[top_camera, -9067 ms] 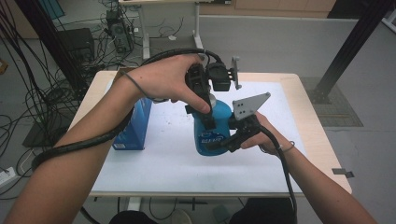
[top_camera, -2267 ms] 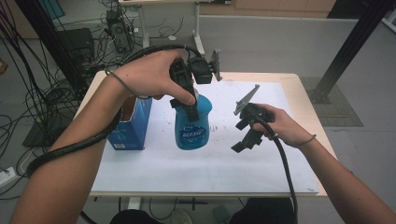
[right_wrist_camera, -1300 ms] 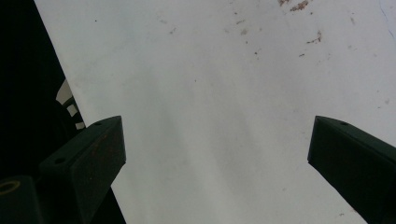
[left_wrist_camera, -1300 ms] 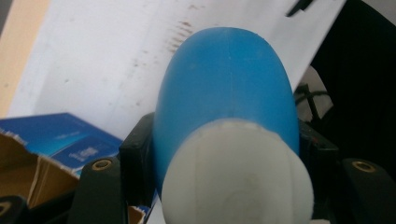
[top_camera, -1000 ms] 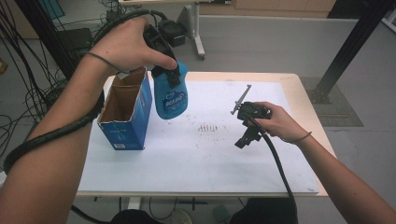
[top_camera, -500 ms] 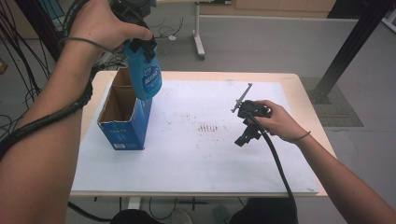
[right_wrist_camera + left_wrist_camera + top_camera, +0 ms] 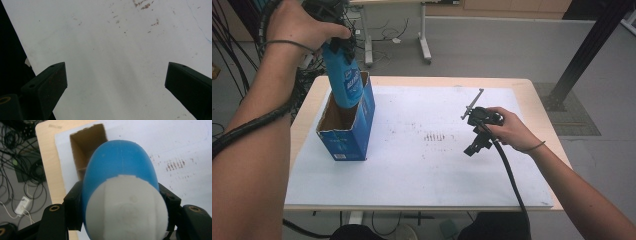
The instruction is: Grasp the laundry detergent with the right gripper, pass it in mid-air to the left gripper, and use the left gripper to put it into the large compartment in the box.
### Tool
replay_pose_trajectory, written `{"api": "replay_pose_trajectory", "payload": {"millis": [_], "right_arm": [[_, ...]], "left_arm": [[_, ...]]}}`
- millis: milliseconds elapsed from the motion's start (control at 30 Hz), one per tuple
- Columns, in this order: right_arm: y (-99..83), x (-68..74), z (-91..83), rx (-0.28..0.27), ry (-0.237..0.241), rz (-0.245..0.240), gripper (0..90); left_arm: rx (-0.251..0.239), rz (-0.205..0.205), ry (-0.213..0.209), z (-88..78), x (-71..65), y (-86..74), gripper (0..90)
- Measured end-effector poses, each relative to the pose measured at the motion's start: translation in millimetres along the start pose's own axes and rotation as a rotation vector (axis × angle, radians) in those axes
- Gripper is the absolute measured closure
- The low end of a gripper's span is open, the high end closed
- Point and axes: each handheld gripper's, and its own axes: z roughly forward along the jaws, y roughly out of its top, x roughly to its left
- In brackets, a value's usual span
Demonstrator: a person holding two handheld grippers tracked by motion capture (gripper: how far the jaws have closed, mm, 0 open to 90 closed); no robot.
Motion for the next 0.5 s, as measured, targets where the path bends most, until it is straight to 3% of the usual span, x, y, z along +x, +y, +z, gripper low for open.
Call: {"api": "replay_pose_trajectory", "payload": {"millis": [100, 367, 500], "right_arm": [[-0.1, 0.7, -0.9, -0.007, -0.001, -0.003, 3.8], [-0.1, 2.2, -2.1, -0.012, -0.002, 0.001, 3.8], [0.1, 2.0, -1.0, -0.017, 0.004, 0.002, 3.8]], "left_arm": [[-0.002, -0.049, 0.007, 4.8, 9.2, -1.5, 37.6], [0.004, -0.116, 0.033, 21.7, 22.1, -6.2, 37.6], [0.014, -0.127, 0.037, 30.8, 24.9, -9.1, 37.6]]}}
